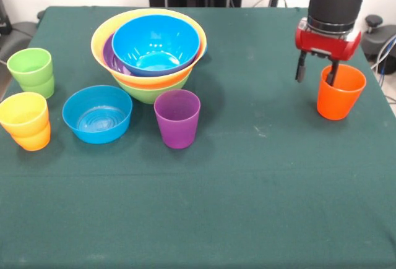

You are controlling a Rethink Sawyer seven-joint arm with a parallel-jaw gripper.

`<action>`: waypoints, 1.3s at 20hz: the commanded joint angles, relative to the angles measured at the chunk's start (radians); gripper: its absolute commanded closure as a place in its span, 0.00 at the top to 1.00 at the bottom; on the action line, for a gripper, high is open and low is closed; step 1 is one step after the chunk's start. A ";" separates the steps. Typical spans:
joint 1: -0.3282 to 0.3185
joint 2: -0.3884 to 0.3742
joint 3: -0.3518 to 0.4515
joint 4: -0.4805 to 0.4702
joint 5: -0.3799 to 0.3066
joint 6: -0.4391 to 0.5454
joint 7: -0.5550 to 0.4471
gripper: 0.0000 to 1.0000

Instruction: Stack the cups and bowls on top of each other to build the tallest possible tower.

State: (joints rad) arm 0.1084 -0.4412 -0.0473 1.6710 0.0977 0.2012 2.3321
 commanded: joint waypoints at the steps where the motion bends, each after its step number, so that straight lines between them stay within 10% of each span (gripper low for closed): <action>1: 0.042 0.098 -0.017 -0.077 -0.047 0.033 0.042 1.00; 14: 0.064 0.123 -0.039 -0.049 -0.056 0.006 0.034 1.00; 15: 0.063 0.122 -0.037 -0.046 -0.054 0.001 0.037 0.00; 26: 0.040 0.069 -0.019 0.003 -0.069 -0.015 0.030 0.00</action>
State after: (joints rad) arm 0.1749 -0.4034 -0.1249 1.6265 0.0975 0.1866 2.3321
